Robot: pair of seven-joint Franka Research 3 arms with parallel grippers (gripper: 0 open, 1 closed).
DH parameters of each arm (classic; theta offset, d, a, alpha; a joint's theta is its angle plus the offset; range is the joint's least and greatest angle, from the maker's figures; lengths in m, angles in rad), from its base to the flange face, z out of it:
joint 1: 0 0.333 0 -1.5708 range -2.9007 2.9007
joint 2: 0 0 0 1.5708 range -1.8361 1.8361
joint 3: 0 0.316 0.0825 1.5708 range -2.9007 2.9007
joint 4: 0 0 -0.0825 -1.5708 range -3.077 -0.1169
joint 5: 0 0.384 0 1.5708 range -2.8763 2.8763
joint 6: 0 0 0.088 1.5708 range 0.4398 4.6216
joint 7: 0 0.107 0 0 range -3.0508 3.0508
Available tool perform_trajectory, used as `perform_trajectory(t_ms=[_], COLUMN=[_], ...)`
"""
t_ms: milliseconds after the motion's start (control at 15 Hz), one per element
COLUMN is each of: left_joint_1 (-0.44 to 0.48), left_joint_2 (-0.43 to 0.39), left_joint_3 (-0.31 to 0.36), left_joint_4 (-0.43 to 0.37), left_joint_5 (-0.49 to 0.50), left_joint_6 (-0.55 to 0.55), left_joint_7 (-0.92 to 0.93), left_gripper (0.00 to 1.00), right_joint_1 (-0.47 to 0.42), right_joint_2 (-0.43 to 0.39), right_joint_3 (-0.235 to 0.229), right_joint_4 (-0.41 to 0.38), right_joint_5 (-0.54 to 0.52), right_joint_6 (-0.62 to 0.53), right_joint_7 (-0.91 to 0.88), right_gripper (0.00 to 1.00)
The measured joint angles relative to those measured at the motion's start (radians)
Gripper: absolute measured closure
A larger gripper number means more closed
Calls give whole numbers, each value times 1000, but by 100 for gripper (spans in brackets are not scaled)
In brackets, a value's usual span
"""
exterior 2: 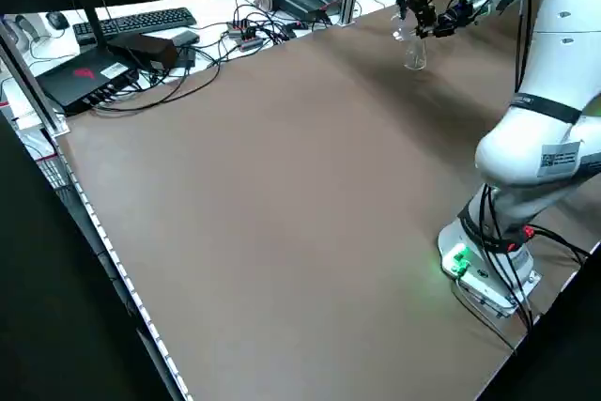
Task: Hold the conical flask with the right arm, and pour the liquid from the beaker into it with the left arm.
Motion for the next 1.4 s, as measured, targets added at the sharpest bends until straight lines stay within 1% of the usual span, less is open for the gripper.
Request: perform_trajectory(t_ms=[267,733,1400], left_joint_1=[-3,-15,-26], left_joint_2=[0,0,0], left_joint_3=[1,1,3], left_joint_4=[0,9,15], left_joint_5=[3,42,44], left_joint_6=[0,-19,-25], left_joint_7=[-7,-37,-42], left_gripper=[2,2,2], right_joint_1=[0,0,0], right_joint_2=[0,0,0], right_joint_3=[0,0,0], right_joint_4=[0,0,0], right_joint_5=[0,0,0], right_joint_6=[0,1,2], right_joint_7=[0,0,0], right_gripper=[61,61,61])
